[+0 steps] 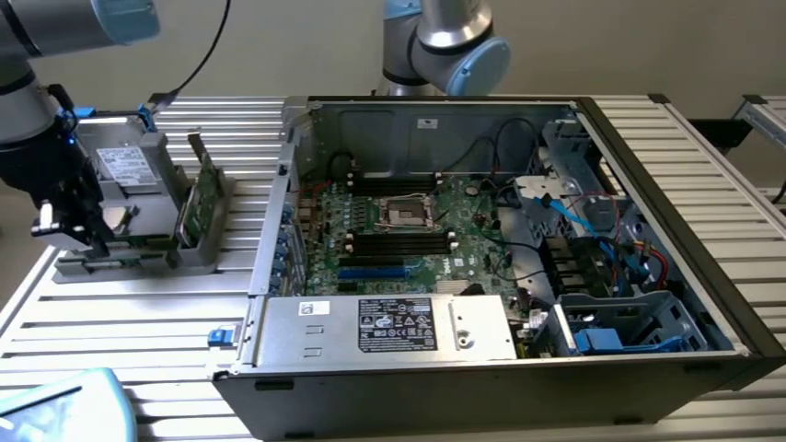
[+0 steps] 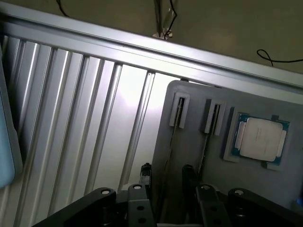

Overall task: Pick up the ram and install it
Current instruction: 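Pick up the ram and move it above insertion slot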

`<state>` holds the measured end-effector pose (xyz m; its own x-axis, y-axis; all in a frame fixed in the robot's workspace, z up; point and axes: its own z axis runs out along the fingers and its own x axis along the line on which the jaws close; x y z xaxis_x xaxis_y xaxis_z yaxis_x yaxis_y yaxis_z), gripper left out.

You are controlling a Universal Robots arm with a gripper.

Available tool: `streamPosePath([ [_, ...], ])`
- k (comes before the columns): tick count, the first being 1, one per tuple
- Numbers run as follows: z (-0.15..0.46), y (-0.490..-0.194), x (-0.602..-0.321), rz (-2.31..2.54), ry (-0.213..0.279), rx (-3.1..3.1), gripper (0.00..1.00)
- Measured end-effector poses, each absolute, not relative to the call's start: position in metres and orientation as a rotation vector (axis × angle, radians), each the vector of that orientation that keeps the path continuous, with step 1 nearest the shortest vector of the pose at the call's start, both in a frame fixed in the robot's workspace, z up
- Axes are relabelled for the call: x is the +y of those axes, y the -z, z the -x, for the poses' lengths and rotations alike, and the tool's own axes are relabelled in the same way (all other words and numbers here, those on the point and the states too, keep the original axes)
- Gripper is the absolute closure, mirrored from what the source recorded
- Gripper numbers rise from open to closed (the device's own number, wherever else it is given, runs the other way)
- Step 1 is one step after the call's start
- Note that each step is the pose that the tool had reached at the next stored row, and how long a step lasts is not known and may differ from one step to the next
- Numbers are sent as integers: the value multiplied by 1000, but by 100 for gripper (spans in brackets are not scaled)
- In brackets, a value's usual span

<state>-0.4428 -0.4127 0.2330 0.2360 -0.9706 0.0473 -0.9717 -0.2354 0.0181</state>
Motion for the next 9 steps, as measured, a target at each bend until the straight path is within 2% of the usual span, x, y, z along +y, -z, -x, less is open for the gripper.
streamPosePath([
  [9,443,-232,-417,-2386,-39,-1984,60],
])
